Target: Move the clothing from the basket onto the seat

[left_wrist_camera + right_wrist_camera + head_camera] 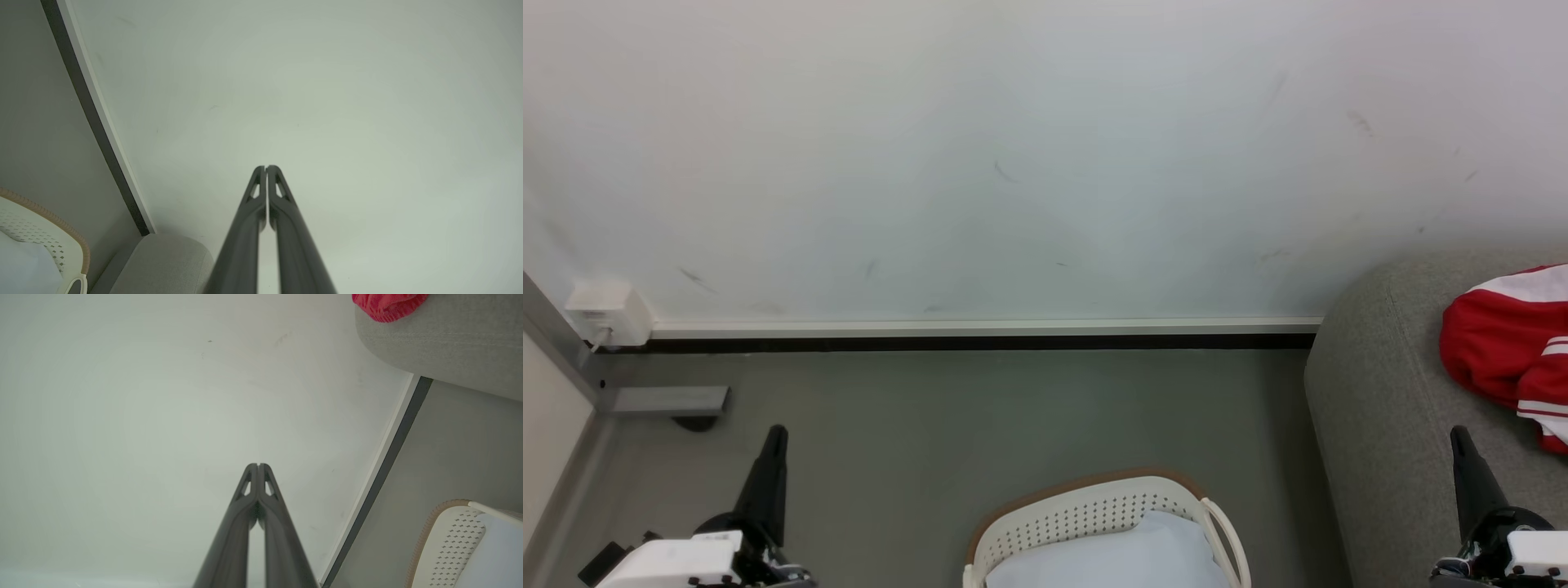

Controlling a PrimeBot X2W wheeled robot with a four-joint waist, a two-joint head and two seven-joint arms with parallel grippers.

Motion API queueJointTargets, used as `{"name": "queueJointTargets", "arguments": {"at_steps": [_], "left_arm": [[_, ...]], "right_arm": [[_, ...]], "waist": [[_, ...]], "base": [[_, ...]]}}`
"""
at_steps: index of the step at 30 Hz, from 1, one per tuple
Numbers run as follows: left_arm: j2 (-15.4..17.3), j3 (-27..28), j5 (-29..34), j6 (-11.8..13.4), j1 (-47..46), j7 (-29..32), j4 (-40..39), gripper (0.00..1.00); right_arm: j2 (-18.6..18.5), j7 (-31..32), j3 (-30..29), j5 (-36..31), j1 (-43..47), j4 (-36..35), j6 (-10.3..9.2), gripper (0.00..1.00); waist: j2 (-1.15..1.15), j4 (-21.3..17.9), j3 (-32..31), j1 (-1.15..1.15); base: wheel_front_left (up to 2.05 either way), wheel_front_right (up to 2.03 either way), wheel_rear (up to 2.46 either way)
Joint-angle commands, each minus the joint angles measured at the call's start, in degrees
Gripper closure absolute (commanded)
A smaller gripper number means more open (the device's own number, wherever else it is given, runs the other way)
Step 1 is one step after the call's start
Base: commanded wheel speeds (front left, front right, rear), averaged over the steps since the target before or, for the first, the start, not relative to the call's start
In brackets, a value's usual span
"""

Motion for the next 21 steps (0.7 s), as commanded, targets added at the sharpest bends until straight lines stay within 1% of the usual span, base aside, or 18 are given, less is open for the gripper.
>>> {"name": "queueJointTargets", "arguments": {"at_steps": [1, 21], "left_arm": [[0.40, 0.18, -0.72, 0.07, -0.39, 0.21, -0.16, 1.00], [0.40, 0.18, -0.72, 0.07, -0.39, 0.21, -0.16, 1.00]], "right_arm": [[-0.34, -0.21, 0.07, 0.71, -0.27, -0.24, -0.12, 1.00], [-0.65, -0.60, 0.48, 0.92, -0.22, -0.28, -0.12, 1.00]], "waist": [[0.00, 0.00, 0.00, 0.00], [0.00, 0.00, 0.00, 0.00]], "base": [[0.00, 0.00, 0.00], [0.00, 0.00, 0.00]]}}
